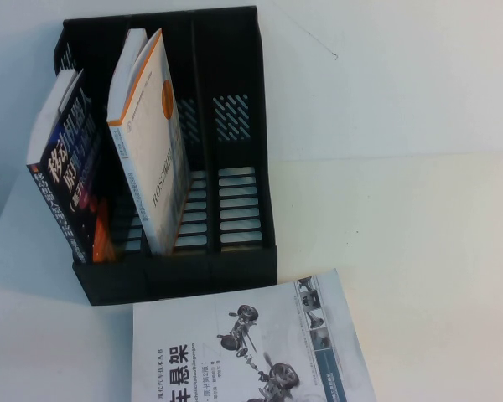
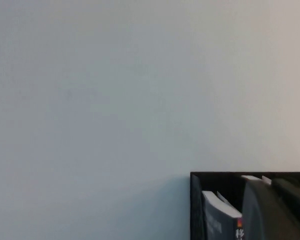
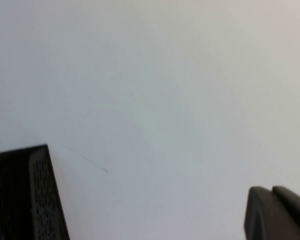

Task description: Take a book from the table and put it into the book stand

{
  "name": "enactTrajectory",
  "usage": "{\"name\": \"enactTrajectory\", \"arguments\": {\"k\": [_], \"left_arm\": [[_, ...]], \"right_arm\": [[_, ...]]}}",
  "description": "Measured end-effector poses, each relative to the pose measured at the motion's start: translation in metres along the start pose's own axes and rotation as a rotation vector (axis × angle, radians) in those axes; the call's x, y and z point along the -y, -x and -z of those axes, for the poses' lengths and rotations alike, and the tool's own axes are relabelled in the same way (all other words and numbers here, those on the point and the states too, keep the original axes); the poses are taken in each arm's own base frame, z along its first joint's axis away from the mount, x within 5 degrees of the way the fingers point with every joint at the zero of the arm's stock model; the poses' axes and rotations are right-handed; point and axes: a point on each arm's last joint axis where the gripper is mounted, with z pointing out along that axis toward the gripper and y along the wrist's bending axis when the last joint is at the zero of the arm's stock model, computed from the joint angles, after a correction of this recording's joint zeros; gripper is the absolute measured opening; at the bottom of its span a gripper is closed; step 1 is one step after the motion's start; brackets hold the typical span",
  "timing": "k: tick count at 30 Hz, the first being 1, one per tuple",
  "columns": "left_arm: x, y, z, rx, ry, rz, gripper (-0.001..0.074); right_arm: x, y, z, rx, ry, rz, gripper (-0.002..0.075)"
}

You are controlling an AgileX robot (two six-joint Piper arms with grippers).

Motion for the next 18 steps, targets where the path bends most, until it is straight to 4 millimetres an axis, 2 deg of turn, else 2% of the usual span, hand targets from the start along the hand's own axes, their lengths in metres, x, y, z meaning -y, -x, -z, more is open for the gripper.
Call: {"name": "enactTrajectory", "arguments": {"k": [2, 6, 9, 11, 14, 16, 18], "left_arm": [[-0.001, -0.003, 0.0, -0.028, 0.011, 0.04, -0.0003], [-0.006, -0.008, 0.001, -0.074, 0.077, 0.316, -0.0003], [-0.005, -0.015, 0.001, -0.167, 0.097, 0.4, -0.0003], [-0.001, -0.013, 0.0, -0.25, 0.079, 0.4, -0.0003], [0.007, 0.003, -0.004, -0.356, 0.021, 0.33, -0.0003], [0.012, 0.013, -0.009, -0.443, -0.013, 0.26, -0.0003], [0.014, 0.015, -0.015, -0.526, -0.029, 0.226, -0.0003]], "right_arm": [[-0.001, 0.007, 0.0, -0.08, -0.025, 0.0, -0.0002], [-0.006, 0.037, -0.001, -0.218, -0.065, 0.044, -0.0002], [-0.008, 0.052, -0.006, -0.366, -0.093, 0.078, -0.0002], [-0.01, 0.06, -0.011, -0.464, -0.11, 0.069, -0.0002], [-0.013, 0.066, -0.024, -0.617, -0.118, 0.045, -0.0002], [-0.016, 0.064, -0.037, -0.708, -0.1, 0.027, -0.0002], [-0.02, 0.057, -0.05, -0.792, -0.058, 0.009, -0.0002]]}}
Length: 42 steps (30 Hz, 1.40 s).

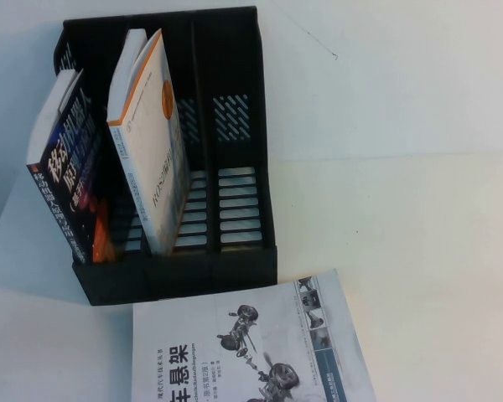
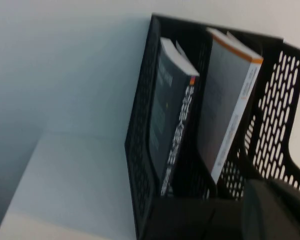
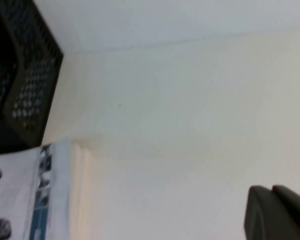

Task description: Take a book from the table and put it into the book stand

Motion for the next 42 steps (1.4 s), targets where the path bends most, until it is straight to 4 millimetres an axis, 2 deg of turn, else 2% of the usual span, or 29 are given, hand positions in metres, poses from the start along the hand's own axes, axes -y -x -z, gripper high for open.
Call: {"name": "enactTrajectory", "arguments": {"k": [5, 9, 15, 19, 25, 29, 34, 42], "left_arm": [[0.001, -0.005, -0.016, -0.145, 0.003, 0.106, -0.0003], [0.003, -0.014, -0.03, -0.325, 0.009, 0.192, -0.0003], [0.006, -0.023, -0.056, -0.674, 0.016, 0.201, -0.0003], [0.009, -0.026, -0.074, -0.799, -0.008, 0.222, -0.0003], [0.014, -0.032, -0.091, -0.851, -0.059, 0.33, -0.0003], [0.018, -0.034, -0.096, -0.869, -0.098, 0.422, -0.0003], [0.02, -0.035, -0.099, -0.883, -0.115, 0.468, -0.0003], [0.021, -0.034, -0.101, -0.87, -0.124, 0.488, -0.0003]], "right_arm": [[-0.013, 0.002, -0.041, -0.196, 0.158, 0.002, -0.0002], [-0.021, -0.001, -0.084, -0.353, 0.276, -0.051, -0.0002], [-0.023, -0.009, -0.14, -0.51, 0.332, -0.064, -0.0001], [-0.038, -0.017, -0.168, -0.589, 0.356, -0.023, -0.0001], [-0.074, -0.029, -0.194, -0.633, 0.402, 0.08, -0.0001], [-0.089, -0.04, -0.21, -0.657, 0.401, 0.121, -0.0001], [-0.094, -0.056, -0.224, -0.697, 0.376, 0.142, -0.0001], [-0.099, -0.072, -0.232, -0.744, 0.368, 0.167, -0.0001]]}}
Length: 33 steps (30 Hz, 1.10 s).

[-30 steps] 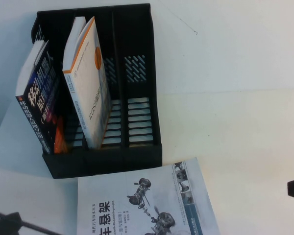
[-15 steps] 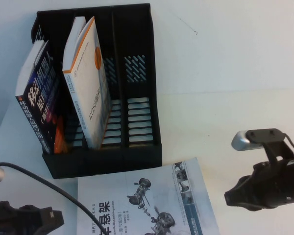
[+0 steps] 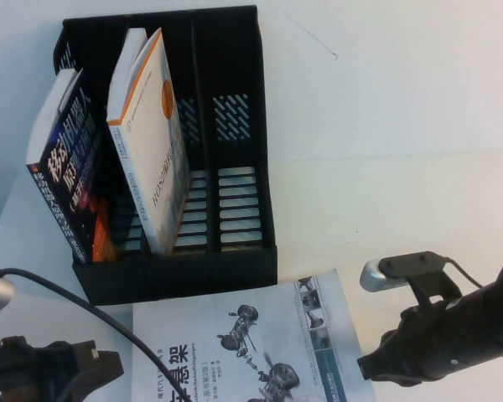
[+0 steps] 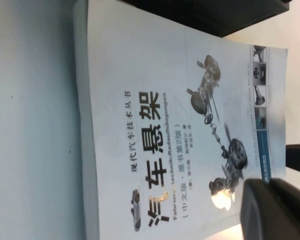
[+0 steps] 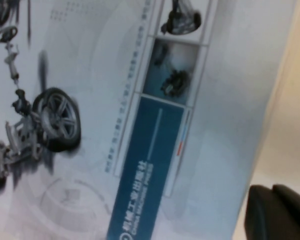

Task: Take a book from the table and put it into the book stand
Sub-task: Push book with right arm, then pick up the book with your left arm

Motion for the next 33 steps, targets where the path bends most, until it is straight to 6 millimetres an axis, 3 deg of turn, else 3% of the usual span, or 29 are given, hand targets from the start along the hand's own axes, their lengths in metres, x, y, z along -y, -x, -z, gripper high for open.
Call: {"name": "enactTrajectory", "arguments": {"k": [12, 15, 20, 25, 28, 33], "left_arm": [[0.008, 0.005, 0.0, 0.056, -0.088, -0.022, 0.0021], [0.009, 0.007, 0.001, 0.073, -0.104, -0.04, 0.0108], [0.01, 0.008, 0.001, 0.084, -0.113, -0.044, 0.0344], [0.012, 0.013, 0.003, 0.11, -0.105, -0.056, 0.04], [0.013, 0.023, 0.011, 0.132, -0.097, -0.071, 0.0407], [0.003, 0.041, 0.025, 0.097, -0.068, -0.048, 0.0408]], "right_arm": [[-0.034, 0.004, -0.017, 0.0, 0.019, 0.122, 0.0], [-0.042, 0.008, -0.018, 0.007, 0.034, 0.136, -0.0001], [-0.043, 0.01, -0.018, 0.016, 0.035, 0.129, 0.0], [-0.041, 0.007, -0.018, -0.017, 0.019, 0.128, 0.0], [-0.034, 0.007, -0.011, -0.043, -0.023, 0.12, 0.0], [-0.018, 0.012, 0.022, -0.015, -0.091, 0.046, 0.0]]}}
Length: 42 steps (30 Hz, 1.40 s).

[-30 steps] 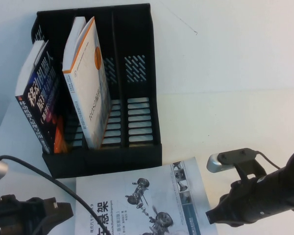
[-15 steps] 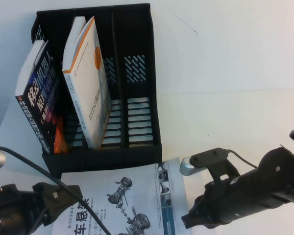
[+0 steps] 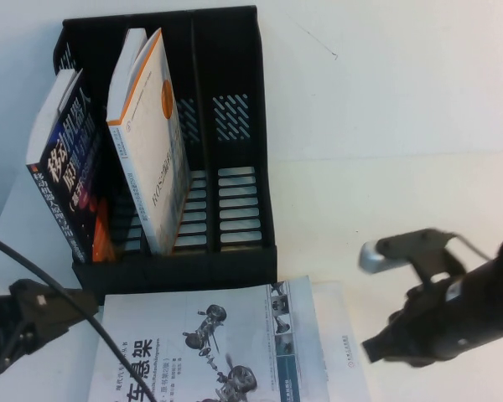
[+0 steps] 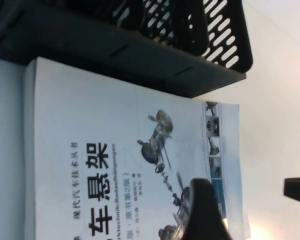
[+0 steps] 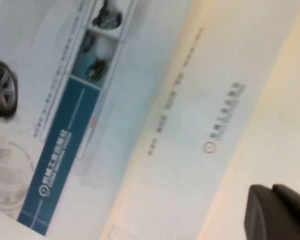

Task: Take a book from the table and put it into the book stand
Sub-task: Pick up the book with your left arm

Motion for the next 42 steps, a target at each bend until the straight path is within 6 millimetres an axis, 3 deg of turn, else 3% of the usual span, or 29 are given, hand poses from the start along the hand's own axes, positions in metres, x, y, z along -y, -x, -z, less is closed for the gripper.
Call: {"name": "enactTrajectory", "arguments": {"k": [5, 10, 16, 19, 29, 42], "left_arm": [[-0.023, 0.013, -0.004, -0.057, 0.021, 0.087, 0.0408], [-0.048, 0.015, -0.024, -0.155, 0.036, 0.135, 0.0408], [-0.072, 0.015, -0.043, -0.243, 0.051, 0.181, 0.0409], [-0.079, 0.017, -0.048, -0.241, 0.074, 0.194, 0.0409], [-0.093, 0.017, -0.055, -0.24, 0.129, 0.225, 0.0409], [-0.113, 0.011, -0.071, -0.302, 0.143, 0.321, 0.041]], "right_arm": [[0.012, 0.002, 0.055, 0.106, -0.017, -0.032, 0.0], [0.005, -0.007, 0.102, 0.217, -0.008, 0.003, -0.0001], [-0.002, -0.018, 0.13, 0.28, 0.006, 0.025, 0.0], [-0.001, -0.022, 0.125, 0.252, 0.007, 0.02, -0.0001], [0.008, -0.049, 0.075, 0.15, 0.073, -0.087, -0.0001], [-0.001, -0.03, 0.035, 0.199, 0.286, -0.113, -0.0001]]}}
